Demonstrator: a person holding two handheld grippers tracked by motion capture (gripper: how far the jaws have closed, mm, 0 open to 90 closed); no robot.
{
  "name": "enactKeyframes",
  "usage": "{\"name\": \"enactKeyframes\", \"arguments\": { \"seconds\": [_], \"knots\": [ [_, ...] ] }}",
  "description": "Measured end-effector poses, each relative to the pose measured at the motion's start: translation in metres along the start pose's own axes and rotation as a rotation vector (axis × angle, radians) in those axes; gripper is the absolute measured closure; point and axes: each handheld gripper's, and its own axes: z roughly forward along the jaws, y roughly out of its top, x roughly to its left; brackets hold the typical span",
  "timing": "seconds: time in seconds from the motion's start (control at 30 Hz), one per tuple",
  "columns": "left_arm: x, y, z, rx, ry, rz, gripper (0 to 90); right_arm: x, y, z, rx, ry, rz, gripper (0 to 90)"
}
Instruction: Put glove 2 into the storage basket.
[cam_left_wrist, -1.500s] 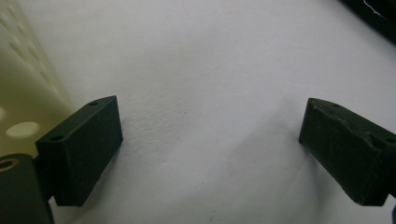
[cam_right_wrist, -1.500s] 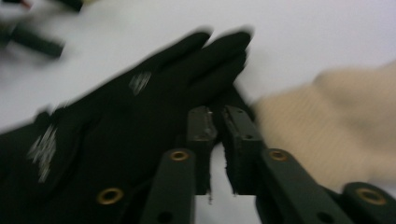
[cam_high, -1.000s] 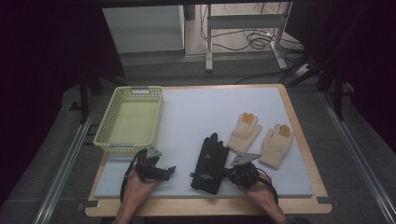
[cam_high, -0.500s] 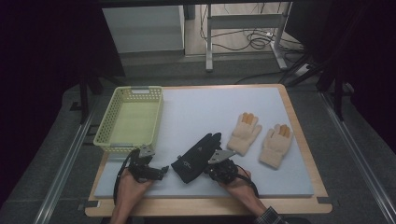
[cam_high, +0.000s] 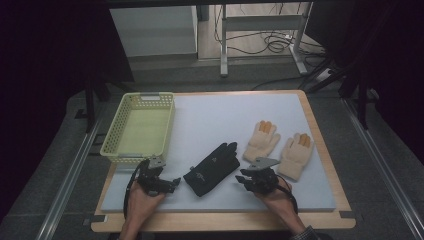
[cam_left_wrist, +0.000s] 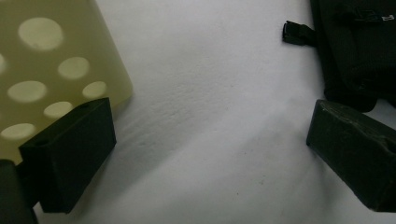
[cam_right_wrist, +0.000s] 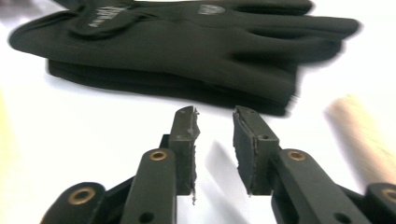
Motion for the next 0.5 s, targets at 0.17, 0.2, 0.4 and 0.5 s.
{"name": "enactKeyframes", "arguments": {
  "seconds": [0.17, 0.2, 0.4, 0.5],
  "knots": [
    [0.000, 0.000, 0.000, 0.000, -0.001, -0.001, 1.5, -0.013, -0.012, -0.010, 0.007, -0.039, 0.031, 56.0],
    [0.000, 0.000, 0.000, 0.000, -0.001, -0.001, 1.5, -0.017, -0.016, -0.012, 0.010, -0.046, 0.041, 54.2],
    [0.000, 0.000, 0.000, 0.001, -0.005, -0.003, 1.3, -0.035, -0.035, -0.024, 0.019, -0.126, 0.079, 39.7],
    [0.000, 0.000, 0.000, 0.002, -0.006, -0.003, 1.2, -0.038, -0.038, -0.025, 0.023, -0.146, 0.078, 34.5]
  ]
}}
